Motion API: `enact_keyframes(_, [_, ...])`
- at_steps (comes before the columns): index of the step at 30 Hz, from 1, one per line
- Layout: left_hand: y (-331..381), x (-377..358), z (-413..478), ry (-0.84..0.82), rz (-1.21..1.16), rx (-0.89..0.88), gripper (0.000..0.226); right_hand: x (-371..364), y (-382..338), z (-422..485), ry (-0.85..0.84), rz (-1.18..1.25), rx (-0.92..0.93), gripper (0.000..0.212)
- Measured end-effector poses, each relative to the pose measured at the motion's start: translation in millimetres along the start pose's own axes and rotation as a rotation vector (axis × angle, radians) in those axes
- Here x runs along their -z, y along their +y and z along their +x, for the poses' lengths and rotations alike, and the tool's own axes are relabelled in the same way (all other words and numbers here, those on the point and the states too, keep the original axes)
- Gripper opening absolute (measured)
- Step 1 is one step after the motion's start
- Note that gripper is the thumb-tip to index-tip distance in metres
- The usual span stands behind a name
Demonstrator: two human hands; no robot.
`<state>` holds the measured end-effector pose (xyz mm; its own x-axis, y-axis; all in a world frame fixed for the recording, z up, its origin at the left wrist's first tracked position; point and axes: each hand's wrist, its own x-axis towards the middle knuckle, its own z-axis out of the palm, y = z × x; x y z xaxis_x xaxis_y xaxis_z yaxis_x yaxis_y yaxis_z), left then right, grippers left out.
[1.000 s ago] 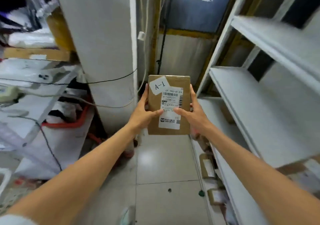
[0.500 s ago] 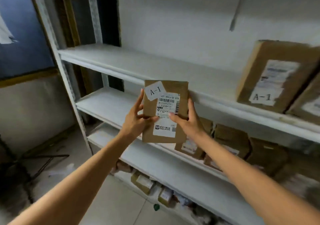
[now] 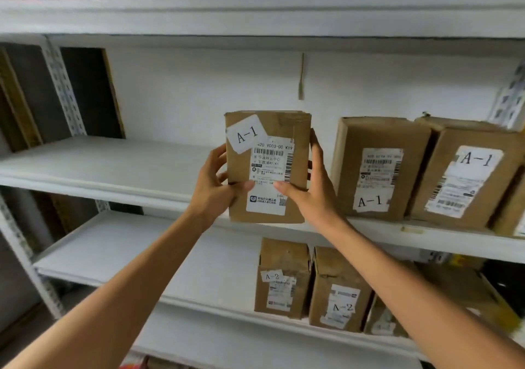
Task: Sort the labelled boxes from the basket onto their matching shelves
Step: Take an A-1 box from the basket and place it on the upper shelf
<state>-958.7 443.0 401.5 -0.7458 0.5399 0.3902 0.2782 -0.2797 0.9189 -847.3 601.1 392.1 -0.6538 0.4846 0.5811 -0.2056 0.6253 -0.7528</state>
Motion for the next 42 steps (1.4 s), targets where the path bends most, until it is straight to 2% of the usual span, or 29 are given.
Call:
enact_keyframes(4, [-15,-10,26,-0.004,0.065,0.010,0.071,-3,19,19,0.049,-0.060,-0.001,0.102])
enact_keyframes(8, [-25,-21,40,0.013,0.155,-0.031,0.074,-2,23,23,0.093,-0.162,-0.005,0.097])
enact_keyframes(15, [-32,-41,55,-0.056,0.163,-0.041,0.075,4,16,6,0.239,-0.390,0.125,0.079])
enact_keyframes(21, [-36,-63,59,-0.106,0.181,-0.025,0.078,26,14,-18,0.211,-0.479,0.106,0.065])
enact_keyframes(26, [-34,-65,63,-0.162,0.255,-0.043,0.087,40,12,-34,0.113,-0.624,0.086,0.055])
enact_keyframes(29, [-36,-56,52,-0.158,0.253,0.031,0.093,34,6,-38,0.057,-0.713,0.082,0.051])
enact_keyframes(33, [-33,-22,26,-0.054,0.434,0.035,0.059,9,-5,-37,-0.054,-0.747,0.101,0.049])
enact_keyframes(37, [-20,47,-13,-0.057,0.713,-0.015,0.032,-37,-23,-37,-0.225,-0.693,0.124,0.042])
enact_keyframes(42, [-4,144,-85,-0.074,1.112,0.181,0.035,-130,-57,-51,-0.613,-0.632,0.245,0.041])
